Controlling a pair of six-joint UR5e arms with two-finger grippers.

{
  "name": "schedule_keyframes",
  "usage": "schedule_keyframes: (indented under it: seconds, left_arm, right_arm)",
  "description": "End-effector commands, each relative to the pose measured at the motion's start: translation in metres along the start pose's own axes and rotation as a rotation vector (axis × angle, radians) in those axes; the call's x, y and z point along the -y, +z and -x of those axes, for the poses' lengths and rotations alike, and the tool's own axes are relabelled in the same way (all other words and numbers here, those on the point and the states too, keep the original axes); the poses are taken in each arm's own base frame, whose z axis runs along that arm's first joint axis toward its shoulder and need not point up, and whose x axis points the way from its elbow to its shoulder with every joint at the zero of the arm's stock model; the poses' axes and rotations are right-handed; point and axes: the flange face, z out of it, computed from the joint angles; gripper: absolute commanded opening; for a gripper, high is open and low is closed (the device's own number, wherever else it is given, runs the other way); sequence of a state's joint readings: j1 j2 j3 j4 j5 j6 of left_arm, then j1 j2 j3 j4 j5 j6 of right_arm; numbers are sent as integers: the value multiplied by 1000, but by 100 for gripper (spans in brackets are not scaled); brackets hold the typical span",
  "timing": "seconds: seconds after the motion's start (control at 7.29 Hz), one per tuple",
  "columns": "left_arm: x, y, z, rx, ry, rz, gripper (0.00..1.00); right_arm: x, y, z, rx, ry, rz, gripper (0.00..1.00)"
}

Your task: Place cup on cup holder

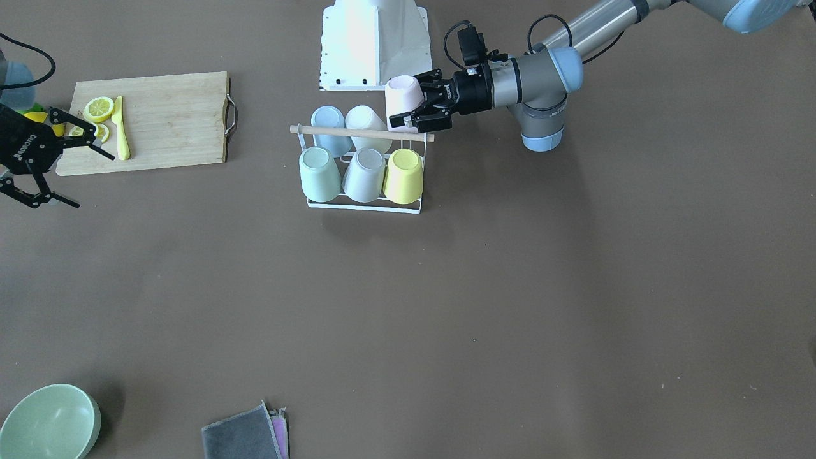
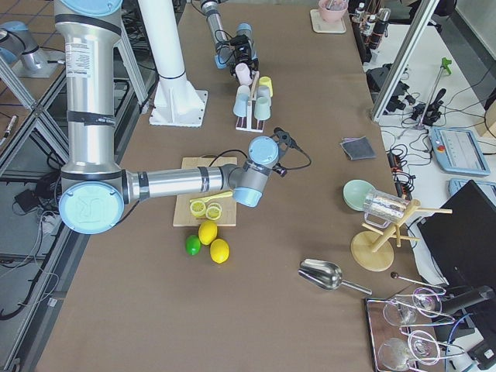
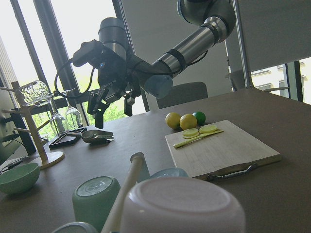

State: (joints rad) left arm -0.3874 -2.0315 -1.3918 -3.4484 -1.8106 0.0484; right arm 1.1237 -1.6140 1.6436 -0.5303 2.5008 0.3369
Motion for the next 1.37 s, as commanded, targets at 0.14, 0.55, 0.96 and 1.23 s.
schedule_keyframes:
  seconds: [0.14,0.55,0.96,1.23]
  left_arm:
    - [1,0,0,0,-2,-2,98]
    - [2,0,0,6,-7,-2,98]
    - [26,0,7,13,-5,-27,98]
    - [62,-11,23,27,-26,85,98]
  right_arm:
    - [-37,-73,-105,-261,399,126,100]
    - [-78,-145,-162,-499,619,213,100]
    - [-128,-188,-185,-493,834,323,100]
    - [-133,-193,-186,-492,840,321,100]
